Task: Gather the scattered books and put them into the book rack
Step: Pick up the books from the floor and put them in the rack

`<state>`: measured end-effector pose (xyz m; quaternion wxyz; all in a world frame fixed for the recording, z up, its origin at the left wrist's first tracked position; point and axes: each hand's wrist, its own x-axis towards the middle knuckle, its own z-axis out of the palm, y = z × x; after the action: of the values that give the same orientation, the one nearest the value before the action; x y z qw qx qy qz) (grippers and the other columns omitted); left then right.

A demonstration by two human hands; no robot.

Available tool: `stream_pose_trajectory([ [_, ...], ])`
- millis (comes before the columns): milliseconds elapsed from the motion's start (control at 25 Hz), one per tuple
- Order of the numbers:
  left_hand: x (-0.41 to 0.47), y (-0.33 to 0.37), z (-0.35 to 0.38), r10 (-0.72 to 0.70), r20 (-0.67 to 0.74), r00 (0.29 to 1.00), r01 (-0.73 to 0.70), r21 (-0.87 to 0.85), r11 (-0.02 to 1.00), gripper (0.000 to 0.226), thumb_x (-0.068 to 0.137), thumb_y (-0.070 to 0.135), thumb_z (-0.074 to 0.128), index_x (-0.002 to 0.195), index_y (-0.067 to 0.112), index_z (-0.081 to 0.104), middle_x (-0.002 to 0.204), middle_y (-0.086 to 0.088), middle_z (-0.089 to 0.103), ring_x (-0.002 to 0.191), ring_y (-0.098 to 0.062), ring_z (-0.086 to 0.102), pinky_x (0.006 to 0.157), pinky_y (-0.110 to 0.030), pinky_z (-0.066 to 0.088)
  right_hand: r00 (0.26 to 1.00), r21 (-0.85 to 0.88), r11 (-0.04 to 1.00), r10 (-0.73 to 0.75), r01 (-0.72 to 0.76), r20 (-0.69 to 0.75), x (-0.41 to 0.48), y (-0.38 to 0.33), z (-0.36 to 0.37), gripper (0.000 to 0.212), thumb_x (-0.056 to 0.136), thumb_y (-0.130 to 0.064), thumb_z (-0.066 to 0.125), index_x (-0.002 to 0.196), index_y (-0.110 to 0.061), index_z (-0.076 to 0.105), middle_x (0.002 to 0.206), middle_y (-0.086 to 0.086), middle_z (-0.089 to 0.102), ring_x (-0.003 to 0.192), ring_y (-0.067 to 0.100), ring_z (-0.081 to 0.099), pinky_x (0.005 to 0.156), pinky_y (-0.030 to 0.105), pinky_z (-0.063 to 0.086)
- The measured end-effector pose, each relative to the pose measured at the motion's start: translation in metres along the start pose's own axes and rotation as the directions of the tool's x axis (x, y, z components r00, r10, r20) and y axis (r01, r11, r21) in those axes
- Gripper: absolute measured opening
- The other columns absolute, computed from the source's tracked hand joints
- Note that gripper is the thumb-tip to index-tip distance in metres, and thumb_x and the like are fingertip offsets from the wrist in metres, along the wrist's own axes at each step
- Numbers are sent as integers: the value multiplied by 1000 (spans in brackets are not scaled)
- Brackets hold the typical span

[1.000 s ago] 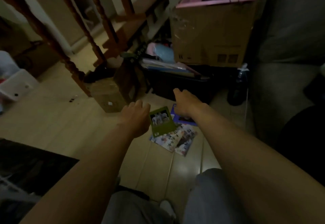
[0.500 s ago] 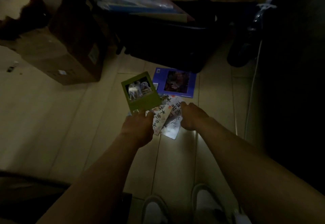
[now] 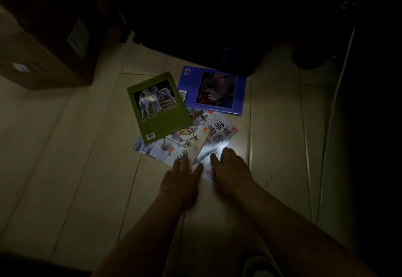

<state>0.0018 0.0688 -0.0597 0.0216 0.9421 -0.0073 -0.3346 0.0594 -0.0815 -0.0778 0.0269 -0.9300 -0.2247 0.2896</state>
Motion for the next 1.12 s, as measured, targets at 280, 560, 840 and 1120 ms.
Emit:
stream_pose_trajectory([
  [280, 24, 0, 12, 24, -56, 998, -22, 39, 999, 74, 98, 55, 35, 152, 39, -14, 159, -12, -25, 147, -42, -14, 116, -60, 10, 991, -25, 992, -126, 125, -39, 2, 6, 15, 83, 95, -33, 57, 158, -21, 4, 164, 19, -10, 151, 38, -9, 122, 53, 11],
  [560, 13, 11, 24, 72, -60, 996, -65, 115, 991, 78, 97, 57, 38, 153, 35, -12, 158, -18, -26, 145, -48, -11, 115, -58, 15, 993, -26, 993, -110, 111, 39, -24, 13, 24, 80, 100, -38, 49, 158, -25, -5, 163, 15, -18, 150, 36, -15, 121, 54, 3],
  [840, -3, 28, 34, 114, -36, 993, -109, 131, 985, 78, 97, 59, 35, 153, 32, -12, 155, -22, -28, 144, -52, -9, 115, -59, 15, 993, -1, 996, -90, 90, 80, -46, 19, 32, 80, 100, -40, 48, 158, -26, -4, 164, 14, -18, 150, 35, -16, 120, 55, 1],
  [1120, -14, 38, 39, 162, 2, 987, -160, 150, 976, 79, 96, 61, 33, 154, 28, -9, 158, -24, -21, 143, -54, -7, 114, -58, 16, 994, -15, 996, -84, 85, 72, -63, 23, 41, 70, 103, -39, 43, 159, -22, 4, 165, 15, -11, 151, 36, -11, 120, 54, 6],
])
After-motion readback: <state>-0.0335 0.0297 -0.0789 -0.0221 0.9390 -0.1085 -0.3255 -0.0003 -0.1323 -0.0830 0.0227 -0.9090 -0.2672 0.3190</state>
